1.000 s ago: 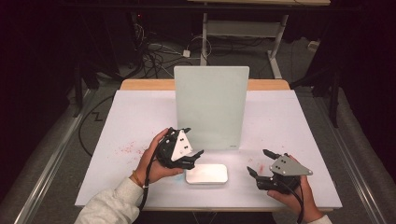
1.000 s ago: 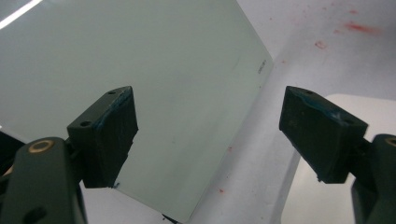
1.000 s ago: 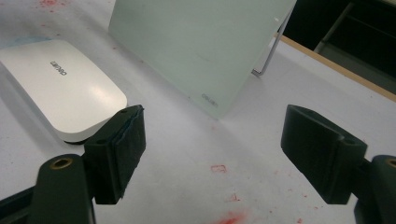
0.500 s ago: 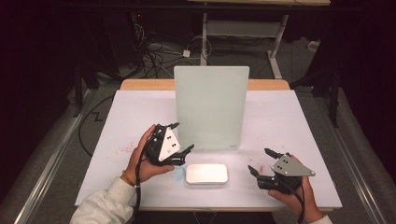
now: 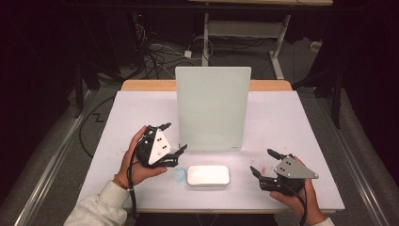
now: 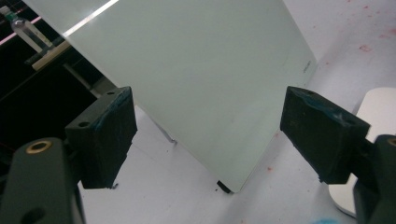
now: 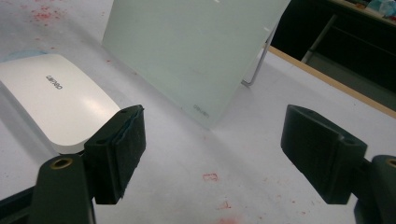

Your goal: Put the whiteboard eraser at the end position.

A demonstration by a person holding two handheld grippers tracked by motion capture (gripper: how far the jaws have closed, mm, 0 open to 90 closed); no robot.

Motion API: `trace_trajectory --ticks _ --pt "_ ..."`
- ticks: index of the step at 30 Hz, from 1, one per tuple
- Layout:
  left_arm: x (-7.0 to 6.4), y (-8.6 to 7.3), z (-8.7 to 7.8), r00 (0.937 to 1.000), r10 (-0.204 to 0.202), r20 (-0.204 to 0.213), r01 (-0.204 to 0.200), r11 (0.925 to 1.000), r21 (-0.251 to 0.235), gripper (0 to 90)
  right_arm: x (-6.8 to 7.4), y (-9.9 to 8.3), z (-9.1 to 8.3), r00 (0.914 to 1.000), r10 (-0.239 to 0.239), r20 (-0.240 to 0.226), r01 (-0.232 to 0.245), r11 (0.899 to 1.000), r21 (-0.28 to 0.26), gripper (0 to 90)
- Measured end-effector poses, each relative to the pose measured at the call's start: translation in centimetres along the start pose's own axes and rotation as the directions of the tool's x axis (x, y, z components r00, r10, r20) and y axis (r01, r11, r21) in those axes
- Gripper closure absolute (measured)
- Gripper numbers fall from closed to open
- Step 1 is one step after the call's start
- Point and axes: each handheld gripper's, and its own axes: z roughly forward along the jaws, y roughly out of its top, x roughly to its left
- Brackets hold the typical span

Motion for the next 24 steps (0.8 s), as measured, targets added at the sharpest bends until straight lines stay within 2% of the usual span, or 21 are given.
trace_trajectory --ticks 13,24 --pt "0.0 -1.5 -0.8 0.9998 0.001 -0.02 -0.001 0.9999 0.016 16.6 0.0 0.0 -0.2 0.9998 0.004 0.018 -0.004 1.0 -0.009 22.8" --pt "-0.4 -3.7 -1.6 0.9993 -0.001 -0.039 0.003 0.9994 0.035 16.6 -0.1 -0.3 -0.8 0.9988 0.007 0.047 -0.007 1.0 -0.009 22.7"
